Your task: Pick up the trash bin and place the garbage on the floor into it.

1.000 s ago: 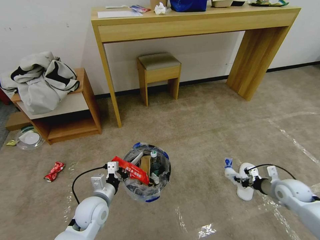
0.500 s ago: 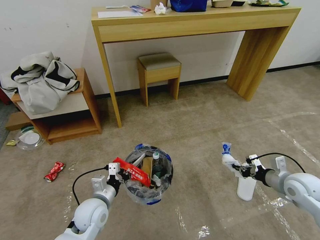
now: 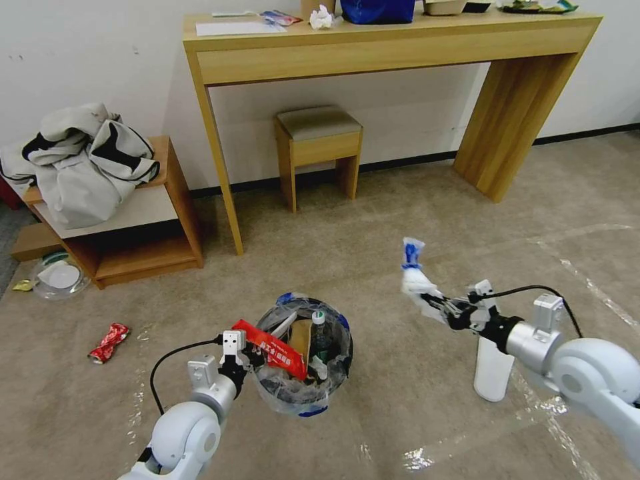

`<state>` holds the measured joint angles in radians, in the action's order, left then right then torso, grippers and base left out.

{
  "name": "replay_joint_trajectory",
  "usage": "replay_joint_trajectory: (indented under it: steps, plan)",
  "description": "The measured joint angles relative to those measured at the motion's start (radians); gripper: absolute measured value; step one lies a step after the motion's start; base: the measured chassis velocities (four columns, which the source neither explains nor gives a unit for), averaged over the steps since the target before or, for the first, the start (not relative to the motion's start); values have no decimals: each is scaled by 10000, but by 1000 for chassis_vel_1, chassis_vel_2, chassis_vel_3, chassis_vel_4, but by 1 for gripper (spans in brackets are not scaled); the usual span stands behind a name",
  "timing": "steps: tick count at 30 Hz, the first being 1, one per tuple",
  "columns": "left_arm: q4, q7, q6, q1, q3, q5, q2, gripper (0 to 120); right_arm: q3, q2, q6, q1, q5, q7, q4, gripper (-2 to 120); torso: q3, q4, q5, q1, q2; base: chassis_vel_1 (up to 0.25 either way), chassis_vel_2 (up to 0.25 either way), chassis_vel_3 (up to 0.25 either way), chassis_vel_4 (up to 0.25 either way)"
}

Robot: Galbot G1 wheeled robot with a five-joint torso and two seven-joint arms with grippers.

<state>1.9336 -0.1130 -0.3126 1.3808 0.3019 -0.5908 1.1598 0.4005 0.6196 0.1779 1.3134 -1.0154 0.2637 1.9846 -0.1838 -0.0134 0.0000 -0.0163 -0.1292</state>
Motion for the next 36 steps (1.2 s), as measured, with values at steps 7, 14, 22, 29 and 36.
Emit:
replay_joint_trajectory:
  steps: [7, 14, 22, 29, 36]
  plan:
    - [12, 16, -43, 36, -20, -24, 14, 1, -950, 749, -869, -326, -5, 408, -94, 0, 0, 0, -1, 0, 0, 0, 0, 0, 0]
    - [58, -2, -119, 18, -27, -233, 44, 1, -1906, 1589, -1368, -697, 104, 862, -347, 0, 0, 0, -1, 0, 0, 0, 0, 0, 0]
    - [92, -37, -167, -32, -23, -432, 44, 1, -2221, 1971, -1483, -658, 734, 1195, -618, 0, 0, -1, -1, 0, 0, 0, 0, 0, 0]
    - [81, -39, -173, -26, -81, -465, 161, 1, -2475, 2107, -1501, -771, 1092, 1336, -742, 0, 0, 0, -1, 0, 0, 0, 0, 0, 0]
    - [101, -46, -196, -27, -119, -494, 203, 1, -2718, 2231, -1500, -862, 1428, 1384, -883, 0, 0, 0, -1, 0, 0, 0, 0, 0, 0]
